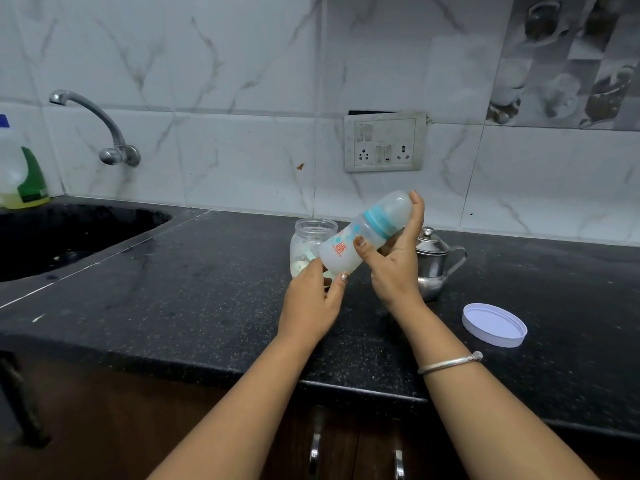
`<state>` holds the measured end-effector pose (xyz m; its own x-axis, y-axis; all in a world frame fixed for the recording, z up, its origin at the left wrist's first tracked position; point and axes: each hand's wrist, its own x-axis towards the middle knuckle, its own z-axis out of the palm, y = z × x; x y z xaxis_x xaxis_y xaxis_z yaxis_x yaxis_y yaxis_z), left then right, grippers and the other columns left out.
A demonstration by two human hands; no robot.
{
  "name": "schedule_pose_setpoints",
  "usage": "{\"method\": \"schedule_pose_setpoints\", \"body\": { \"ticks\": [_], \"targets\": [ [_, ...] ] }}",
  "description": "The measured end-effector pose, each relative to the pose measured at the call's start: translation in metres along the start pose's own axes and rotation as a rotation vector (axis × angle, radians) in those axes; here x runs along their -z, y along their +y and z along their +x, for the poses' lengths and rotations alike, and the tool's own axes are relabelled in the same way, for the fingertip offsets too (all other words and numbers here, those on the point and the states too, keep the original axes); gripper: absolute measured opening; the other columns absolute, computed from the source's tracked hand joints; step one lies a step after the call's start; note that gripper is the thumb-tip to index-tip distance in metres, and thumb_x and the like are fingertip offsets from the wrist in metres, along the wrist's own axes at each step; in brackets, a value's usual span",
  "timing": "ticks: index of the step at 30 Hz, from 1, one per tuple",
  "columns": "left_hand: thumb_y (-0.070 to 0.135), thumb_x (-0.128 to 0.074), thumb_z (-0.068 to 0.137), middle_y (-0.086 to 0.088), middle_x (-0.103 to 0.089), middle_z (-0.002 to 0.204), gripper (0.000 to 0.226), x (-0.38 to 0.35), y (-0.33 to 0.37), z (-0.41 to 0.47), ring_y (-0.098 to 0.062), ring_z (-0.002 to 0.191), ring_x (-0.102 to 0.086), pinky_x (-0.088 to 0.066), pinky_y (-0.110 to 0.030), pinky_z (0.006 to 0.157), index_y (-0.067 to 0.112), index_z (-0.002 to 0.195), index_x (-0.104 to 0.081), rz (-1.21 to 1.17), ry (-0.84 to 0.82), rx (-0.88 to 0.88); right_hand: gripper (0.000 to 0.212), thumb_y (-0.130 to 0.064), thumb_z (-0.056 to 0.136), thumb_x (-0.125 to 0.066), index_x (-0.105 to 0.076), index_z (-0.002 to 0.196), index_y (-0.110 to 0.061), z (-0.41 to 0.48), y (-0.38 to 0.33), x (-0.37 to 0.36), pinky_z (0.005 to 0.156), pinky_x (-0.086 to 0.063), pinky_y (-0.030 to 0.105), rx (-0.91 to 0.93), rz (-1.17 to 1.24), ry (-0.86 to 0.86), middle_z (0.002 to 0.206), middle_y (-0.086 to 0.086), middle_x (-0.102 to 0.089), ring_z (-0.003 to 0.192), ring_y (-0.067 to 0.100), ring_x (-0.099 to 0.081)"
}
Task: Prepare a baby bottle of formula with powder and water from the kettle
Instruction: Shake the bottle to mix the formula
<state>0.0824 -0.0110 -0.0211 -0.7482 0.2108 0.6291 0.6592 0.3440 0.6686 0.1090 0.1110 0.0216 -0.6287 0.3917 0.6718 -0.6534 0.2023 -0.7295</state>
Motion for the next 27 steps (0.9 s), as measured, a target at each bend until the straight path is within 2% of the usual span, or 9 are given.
{"method": "schedule_pose_setpoints", "body": {
  "ticks": [3, 6, 9, 11, 15, 17, 20, 23, 27],
  "targets": [
    [0.028, -0.056, 0.09, -0.002, -0.064, 0.093, 0.022, 0.0004, -0.0003, 0.0006, -0.02, 0.079, -0.062, -0.052, -0.039, 0.071, 0.012, 0.105, -0.054, 0.025, 0.002, 0.012, 0.089, 0.006, 0.08, -0.065, -0.013, 0.139, -0.036, -0.0006, 0.0009, -0.0005, 0.102, -0.046, 0.044, 0.004, 0.0, -0.002, 0.137, 0.006, -0.039, 0.12, 0.025, -0.051],
    [0.026, -0.056, 0.09, -0.003, -0.061, 0.095, 0.021, -0.0007, -0.0008, 0.0006, -0.023, 0.079, -0.061, -0.052, -0.042, 0.07, 0.01, 0.105, -0.053, 0.002, 0.037, -0.021, 0.087, -0.002, 0.078, -0.066, -0.015, 0.135, -0.042, 0.0027, 0.0023, -0.0013, 0.098, -0.046, 0.052, -0.068, 0.095, 0.04, 0.137, 0.014, -0.04, 0.112, 0.023, -0.053],
    [0.025, -0.052, 0.091, -0.004, -0.056, 0.111, 0.034, -0.0007, -0.0001, -0.002, -0.018, 0.086, -0.059, -0.053, -0.043, 0.073, 0.01, 0.121, -0.05, -0.077, 0.1, -0.084, 0.079, -0.001, 0.087, -0.06, -0.014, 0.139, -0.038, 0.0071, 0.0055, 0.0002, 0.078, -0.057, 0.047, -0.278, 0.292, 0.114, 0.13, 0.013, -0.045, 0.104, 0.027, -0.057],
    [0.034, -0.048, 0.089, -0.001, -0.048, 0.118, 0.048, -0.0003, 0.0004, -0.0039, -0.015, 0.089, -0.058, -0.054, -0.039, 0.071, 0.021, 0.135, -0.042, -0.088, 0.103, -0.167, 0.062, -0.006, 0.091, -0.055, -0.02, 0.138, -0.028, 0.0081, 0.0048, 0.0028, 0.065, -0.059, 0.04, -0.393, 0.451, 0.15, 0.123, 0.013, -0.051, 0.097, 0.029, -0.06],
    [0.044, -0.042, 0.086, 0.0, -0.038, 0.127, 0.061, -0.0006, 0.0002, -0.0041, -0.014, 0.094, -0.052, -0.055, -0.041, 0.072, 0.052, 0.14, -0.015, -0.053, 0.051, -0.281, 0.023, -0.022, 0.095, -0.051, -0.05, 0.115, -0.011, 0.0051, -0.0017, 0.0006, 0.062, -0.059, 0.033, -0.563, 0.65, 0.052, 0.105, 0.015, -0.062, 0.084, 0.026, -0.068],
    [0.046, -0.041, 0.085, 0.0, -0.039, 0.128, 0.063, -0.0012, 0.0005, -0.0034, -0.015, 0.095, -0.052, -0.055, -0.043, 0.073, 0.055, 0.139, -0.01, -0.053, 0.047, -0.276, 0.03, -0.025, 0.094, -0.051, -0.052, 0.117, -0.005, 0.0041, -0.0018, -0.0009, 0.061, -0.059, 0.032, -0.592, 0.667, 0.036, 0.105, 0.016, -0.062, 0.081, 0.024, -0.069],
    [0.049, -0.041, 0.084, 0.001, -0.04, 0.129, 0.064, -0.0014, 0.0004, -0.0035, -0.015, 0.097, -0.052, -0.054, -0.044, 0.072, 0.051, 0.14, -0.01, -0.051, 0.035, -0.261, 0.044, -0.021, 0.093, -0.053, -0.039, 0.132, -0.005, 0.0058, -0.0013, -0.0007, 0.06, -0.059, 0.035, -0.556, 0.641, 0.073, 0.115, 0.019, -0.059, 0.085, 0.026, -0.068],
    [0.05, -0.044, 0.083, 0.001, -0.038, 0.131, 0.065, -0.0034, -0.0013, -0.0044, -0.016, 0.102, -0.052, -0.055, -0.044, 0.074, 0.041, 0.141, -0.016, -0.06, 0.038, -0.228, 0.042, -0.017, 0.092, -0.056, -0.033, 0.127, -0.015, 0.0056, -0.0002, 0.0005, 0.062, -0.059, 0.038, -0.487, 0.534, 0.109, 0.117, 0.014, -0.056, 0.088, 0.027, -0.065],
    [0.051, -0.048, 0.081, 0.003, -0.038, 0.129, 0.064, -0.005, -0.0016, -0.0036, -0.017, 0.106, -0.052, -0.054, -0.045, 0.078, 0.02, 0.135, -0.033, -0.067, 0.028, -0.133, 0.074, -0.011, 0.086, -0.065, -0.018, 0.138, -0.033, 0.0057, 0.0042, 0.0024, 0.077, -0.058, 0.044, -0.279, 0.294, 0.115, 0.128, 0.013, -0.05, 0.106, 0.029, -0.06]
  ]
}}
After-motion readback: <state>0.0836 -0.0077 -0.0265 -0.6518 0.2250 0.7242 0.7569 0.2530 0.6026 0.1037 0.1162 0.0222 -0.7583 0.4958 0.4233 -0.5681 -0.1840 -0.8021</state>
